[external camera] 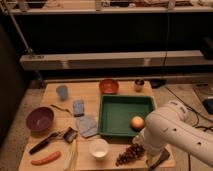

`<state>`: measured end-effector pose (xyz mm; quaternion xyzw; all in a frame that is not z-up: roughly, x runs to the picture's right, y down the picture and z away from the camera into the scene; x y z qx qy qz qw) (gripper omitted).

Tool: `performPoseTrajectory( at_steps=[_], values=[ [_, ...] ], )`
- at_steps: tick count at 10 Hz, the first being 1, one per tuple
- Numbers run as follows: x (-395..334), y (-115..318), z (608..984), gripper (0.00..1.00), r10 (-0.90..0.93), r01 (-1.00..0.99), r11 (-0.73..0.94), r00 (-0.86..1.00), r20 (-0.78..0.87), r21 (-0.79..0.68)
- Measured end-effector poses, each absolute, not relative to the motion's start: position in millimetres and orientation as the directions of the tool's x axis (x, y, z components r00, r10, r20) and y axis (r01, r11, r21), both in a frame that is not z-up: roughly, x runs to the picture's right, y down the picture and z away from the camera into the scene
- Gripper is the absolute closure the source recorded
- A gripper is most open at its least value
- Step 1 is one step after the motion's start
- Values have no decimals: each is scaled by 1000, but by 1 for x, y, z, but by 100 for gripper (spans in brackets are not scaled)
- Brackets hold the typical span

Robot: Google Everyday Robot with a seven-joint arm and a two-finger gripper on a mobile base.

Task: Place grapes in red bowl

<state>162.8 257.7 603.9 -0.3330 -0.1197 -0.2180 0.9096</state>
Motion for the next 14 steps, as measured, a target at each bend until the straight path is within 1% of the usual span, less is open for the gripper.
performPoseTrajectory(
  at_steps=[3, 7, 9, 14],
  values=[
    [162, 258, 604, 35, -315, 479, 682, 875, 368, -552],
    [123, 255, 611, 35, -318, 582, 644, 794, 518, -496],
    [116, 257, 619, 35, -286, 618, 623, 750, 597, -479],
    [118, 263, 636, 35, -284, 612, 615, 759, 585, -496]
  ],
)
